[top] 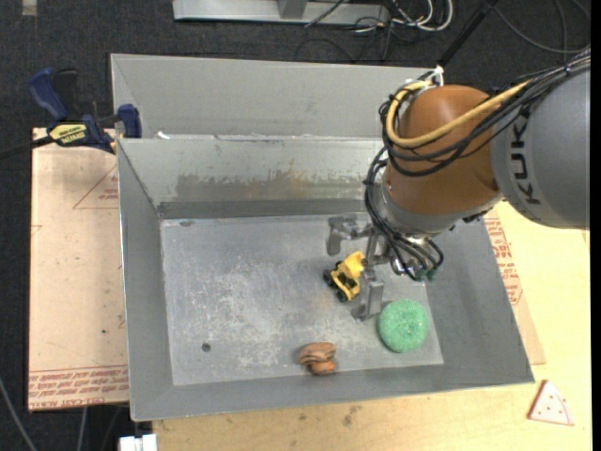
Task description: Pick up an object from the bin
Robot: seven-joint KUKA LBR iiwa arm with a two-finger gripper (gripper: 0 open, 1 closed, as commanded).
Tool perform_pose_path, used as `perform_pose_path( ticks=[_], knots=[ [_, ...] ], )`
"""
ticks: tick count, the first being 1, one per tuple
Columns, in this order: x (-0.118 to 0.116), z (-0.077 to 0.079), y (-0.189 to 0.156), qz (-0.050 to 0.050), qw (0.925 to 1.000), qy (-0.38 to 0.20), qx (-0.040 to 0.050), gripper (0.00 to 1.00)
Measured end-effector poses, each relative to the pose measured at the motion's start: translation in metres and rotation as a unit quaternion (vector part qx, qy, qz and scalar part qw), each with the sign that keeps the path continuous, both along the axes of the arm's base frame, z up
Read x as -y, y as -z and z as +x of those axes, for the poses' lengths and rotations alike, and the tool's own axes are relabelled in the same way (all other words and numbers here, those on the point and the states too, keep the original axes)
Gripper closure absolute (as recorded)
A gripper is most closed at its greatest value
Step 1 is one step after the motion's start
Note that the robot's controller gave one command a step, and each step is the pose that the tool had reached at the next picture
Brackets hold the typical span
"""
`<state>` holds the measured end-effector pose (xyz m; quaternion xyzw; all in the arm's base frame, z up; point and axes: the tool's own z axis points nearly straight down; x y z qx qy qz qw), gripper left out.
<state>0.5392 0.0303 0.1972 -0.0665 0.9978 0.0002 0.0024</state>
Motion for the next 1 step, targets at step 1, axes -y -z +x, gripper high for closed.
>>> perform_pose_path(
  ticks=[1],
  knots=[
    [0.0209, 0.0319, 0.0367, 0.0, 0.9995, -0.032, 0.0005, 0.0]
  ],
)
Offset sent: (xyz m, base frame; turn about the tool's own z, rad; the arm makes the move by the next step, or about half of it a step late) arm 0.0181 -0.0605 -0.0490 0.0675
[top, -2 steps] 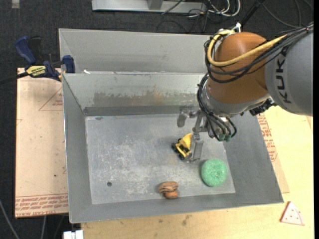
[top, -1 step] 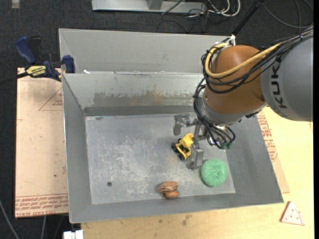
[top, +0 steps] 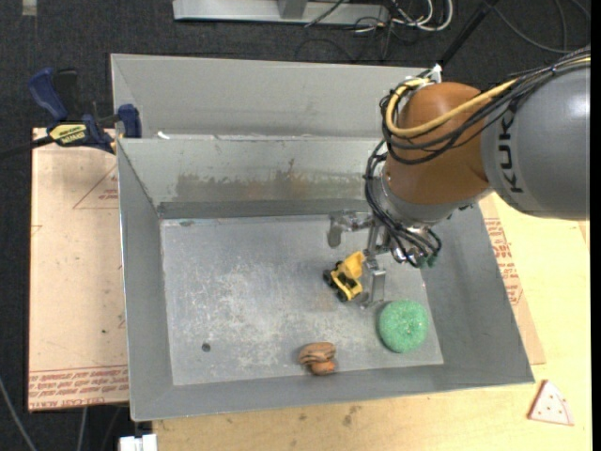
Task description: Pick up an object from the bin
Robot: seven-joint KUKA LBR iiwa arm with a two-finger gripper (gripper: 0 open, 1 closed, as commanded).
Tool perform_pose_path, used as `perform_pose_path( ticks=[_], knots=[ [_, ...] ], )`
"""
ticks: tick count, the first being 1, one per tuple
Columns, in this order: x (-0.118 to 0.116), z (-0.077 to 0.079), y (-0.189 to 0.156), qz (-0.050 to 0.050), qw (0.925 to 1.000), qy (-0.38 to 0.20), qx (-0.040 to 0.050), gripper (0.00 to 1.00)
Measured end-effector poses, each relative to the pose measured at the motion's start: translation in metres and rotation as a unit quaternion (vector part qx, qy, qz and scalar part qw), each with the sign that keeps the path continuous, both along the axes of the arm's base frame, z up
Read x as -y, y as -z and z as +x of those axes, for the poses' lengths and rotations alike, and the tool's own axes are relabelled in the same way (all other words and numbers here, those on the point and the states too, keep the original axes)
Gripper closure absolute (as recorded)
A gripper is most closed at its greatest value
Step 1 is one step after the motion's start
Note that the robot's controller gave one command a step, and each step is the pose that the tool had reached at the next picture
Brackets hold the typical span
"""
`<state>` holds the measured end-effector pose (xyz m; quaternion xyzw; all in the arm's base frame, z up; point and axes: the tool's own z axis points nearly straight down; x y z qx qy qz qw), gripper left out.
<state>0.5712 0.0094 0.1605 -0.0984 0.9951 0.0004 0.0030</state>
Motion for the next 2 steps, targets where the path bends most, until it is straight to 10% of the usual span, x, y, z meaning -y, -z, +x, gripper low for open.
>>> perform_pose_path(
  ticks=[1, 2],
  knots=[
    [0.026, 0.001, 0.014, 0.0, 0.9989, 0.048, -0.0018, 0.0],
    [0.027, 0.012, 0.058, 0.001, 0.9997, 0.024, -0.0003, 1.0]
  ],
)
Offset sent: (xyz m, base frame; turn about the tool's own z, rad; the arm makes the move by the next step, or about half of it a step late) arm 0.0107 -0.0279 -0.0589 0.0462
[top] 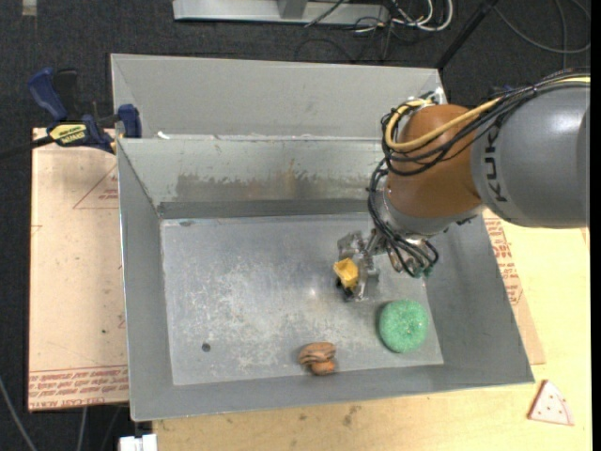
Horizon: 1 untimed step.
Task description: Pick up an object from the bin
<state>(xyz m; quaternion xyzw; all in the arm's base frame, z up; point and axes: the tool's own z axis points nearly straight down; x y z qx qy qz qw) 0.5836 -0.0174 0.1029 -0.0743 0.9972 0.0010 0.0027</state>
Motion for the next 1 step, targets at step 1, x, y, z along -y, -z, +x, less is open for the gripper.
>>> perform_pose_path(
  ticks=[1],
  knots=[
    [0.0001, 0.0, 0.0001, 0.0, 1.0, 0.0, 0.0, 1.0]
  ],
)
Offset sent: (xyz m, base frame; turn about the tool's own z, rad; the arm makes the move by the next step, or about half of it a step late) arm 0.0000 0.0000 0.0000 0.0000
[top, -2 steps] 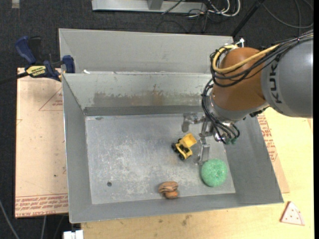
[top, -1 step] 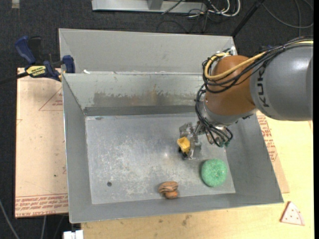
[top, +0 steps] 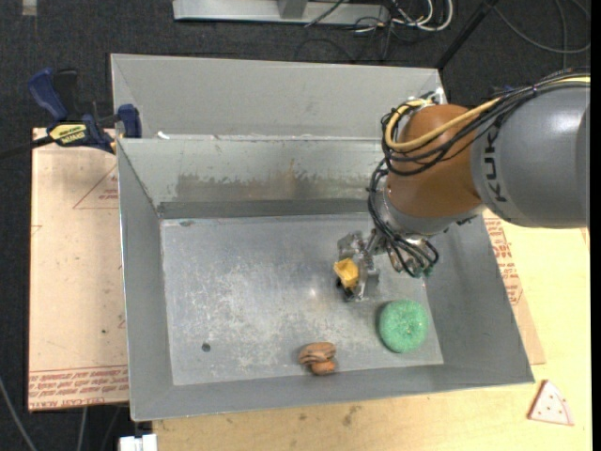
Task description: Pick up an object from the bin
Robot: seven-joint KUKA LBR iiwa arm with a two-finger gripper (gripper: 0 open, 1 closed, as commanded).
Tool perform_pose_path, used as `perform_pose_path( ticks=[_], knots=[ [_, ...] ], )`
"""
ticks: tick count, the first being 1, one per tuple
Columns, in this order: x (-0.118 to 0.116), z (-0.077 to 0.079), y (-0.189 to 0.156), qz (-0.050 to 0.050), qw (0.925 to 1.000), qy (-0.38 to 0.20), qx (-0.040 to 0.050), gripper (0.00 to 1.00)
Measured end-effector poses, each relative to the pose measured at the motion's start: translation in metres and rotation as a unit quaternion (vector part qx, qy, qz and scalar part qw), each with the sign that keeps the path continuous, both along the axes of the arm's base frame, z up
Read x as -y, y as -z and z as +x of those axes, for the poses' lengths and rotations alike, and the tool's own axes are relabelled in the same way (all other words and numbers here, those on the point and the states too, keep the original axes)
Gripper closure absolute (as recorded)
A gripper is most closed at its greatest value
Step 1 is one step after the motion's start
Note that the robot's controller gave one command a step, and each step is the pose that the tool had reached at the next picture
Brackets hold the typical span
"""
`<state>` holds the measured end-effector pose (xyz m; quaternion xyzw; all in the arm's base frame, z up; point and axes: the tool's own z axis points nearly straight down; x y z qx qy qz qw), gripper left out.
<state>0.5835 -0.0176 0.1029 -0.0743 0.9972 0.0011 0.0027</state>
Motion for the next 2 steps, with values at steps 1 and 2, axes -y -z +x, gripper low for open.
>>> perform_pose_path(
  ticks=[1, 2],
  knots=[
    [0.0001, 0.0, 0.0, 0.0, 1.0, 0.0, 0.0, 1.0],
    [0.0, 0.0, 0.0001, 0.0, 1.0, 0.0, -0.0001, 1.0]
  ],
)
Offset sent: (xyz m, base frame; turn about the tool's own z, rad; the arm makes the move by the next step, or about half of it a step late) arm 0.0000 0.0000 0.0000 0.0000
